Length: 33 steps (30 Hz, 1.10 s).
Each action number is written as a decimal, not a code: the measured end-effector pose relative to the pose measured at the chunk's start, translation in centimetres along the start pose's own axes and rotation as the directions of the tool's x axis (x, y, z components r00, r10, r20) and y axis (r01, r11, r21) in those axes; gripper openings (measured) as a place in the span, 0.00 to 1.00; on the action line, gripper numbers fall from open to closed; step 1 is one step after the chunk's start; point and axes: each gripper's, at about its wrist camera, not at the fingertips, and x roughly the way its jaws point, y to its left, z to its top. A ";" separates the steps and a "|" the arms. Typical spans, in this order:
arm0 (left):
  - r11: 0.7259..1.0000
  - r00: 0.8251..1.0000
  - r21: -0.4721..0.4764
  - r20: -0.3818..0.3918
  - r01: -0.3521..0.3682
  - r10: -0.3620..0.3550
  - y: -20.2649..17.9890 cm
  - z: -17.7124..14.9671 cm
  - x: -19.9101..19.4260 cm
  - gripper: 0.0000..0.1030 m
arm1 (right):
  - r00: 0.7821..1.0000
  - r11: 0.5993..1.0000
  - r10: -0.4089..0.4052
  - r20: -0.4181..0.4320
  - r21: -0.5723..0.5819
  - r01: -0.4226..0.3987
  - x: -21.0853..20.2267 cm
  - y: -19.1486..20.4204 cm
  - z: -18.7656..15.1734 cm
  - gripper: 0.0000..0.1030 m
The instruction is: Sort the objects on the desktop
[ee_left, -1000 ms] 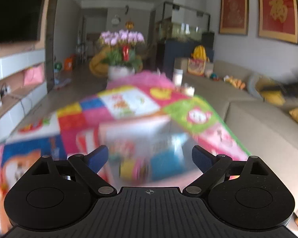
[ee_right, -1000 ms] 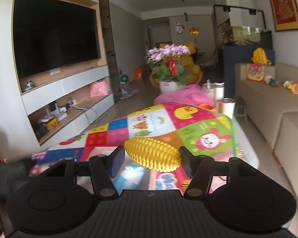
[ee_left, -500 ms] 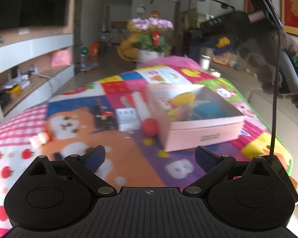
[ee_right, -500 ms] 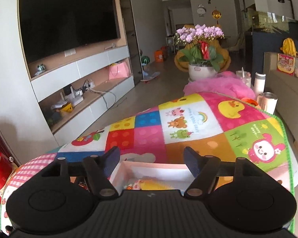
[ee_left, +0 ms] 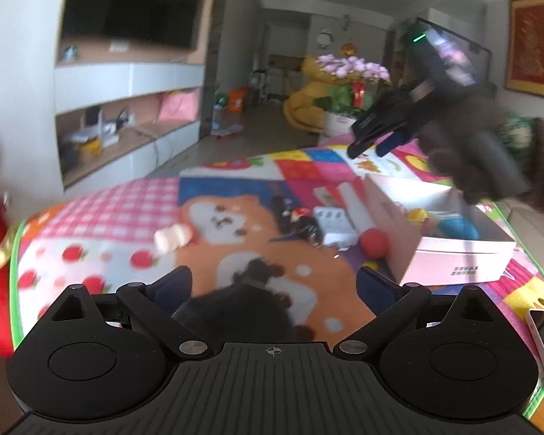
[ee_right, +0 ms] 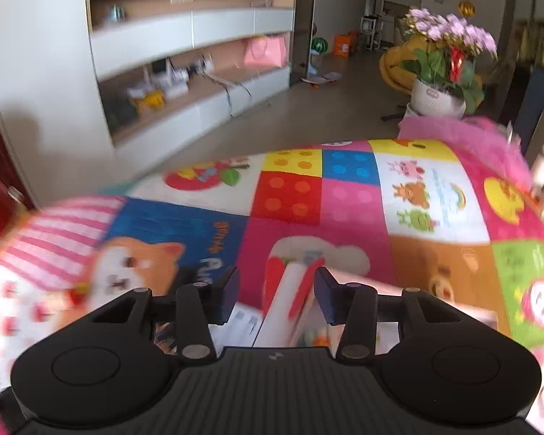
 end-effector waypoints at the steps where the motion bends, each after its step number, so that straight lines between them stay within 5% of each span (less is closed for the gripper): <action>1: 1.000 1.000 -0.012 -0.005 0.004 -0.004 0.4 -0.2 -0.1 0.97 | 0.999 0.999 -0.031 -0.011 -0.029 0.031 1.7 0.8 0.5 0.43; 6: 0.998 0.999 -0.047 -0.036 0.033 -0.035 1.4 -1.2 -0.6 0.97 | 0.975 0.971 -0.214 -0.064 -0.126 0.205 9.9 3.0 2.0 0.38; 9: 0.998 0.998 -0.052 -0.042 0.042 -0.044 1.7 -1.6 -1.2 0.97 | 0.955 0.962 -0.241 -0.174 -0.169 0.212 13.2 2.9 2.0 0.17; 17: 0.996 0.998 -0.089 -0.052 0.025 -0.030 1.8 -2.3 -2.0 0.98 | 0.954 0.989 -0.004 -0.300 -0.140 -0.040 8.0 3.7 -1.2 0.15; 25: 0.997 0.996 -0.050 -0.061 -0.063 0.060 1.2 -1.8 -2.8 0.98 | 0.921 0.942 0.213 -0.325 -0.183 -0.282 -1.8 5.7 -8.9 0.15; 27: 0.994 0.992 -0.048 -0.083 -0.099 0.095 1.2 -1.9 -2.7 0.99 | 0.939 0.943 0.212 -0.271 -0.194 -0.269 -4.4 5.1 -10.4 0.18; 31: 0.993 0.982 -0.075 -0.173 -0.092 0.078 0.9 -2.4 -1.1 0.99 | 0.979 0.968 0.186 -0.080 -0.154 -0.197 -9.6 2.3 -12.8 0.62; 33: 0.995 0.979 -0.074 -0.197 -0.070 0.054 0.3 -2.5 0.1 0.99 | 0.989 0.982 0.146 0.006 -0.119 -0.144 -11.7 0.8 -14.4 0.70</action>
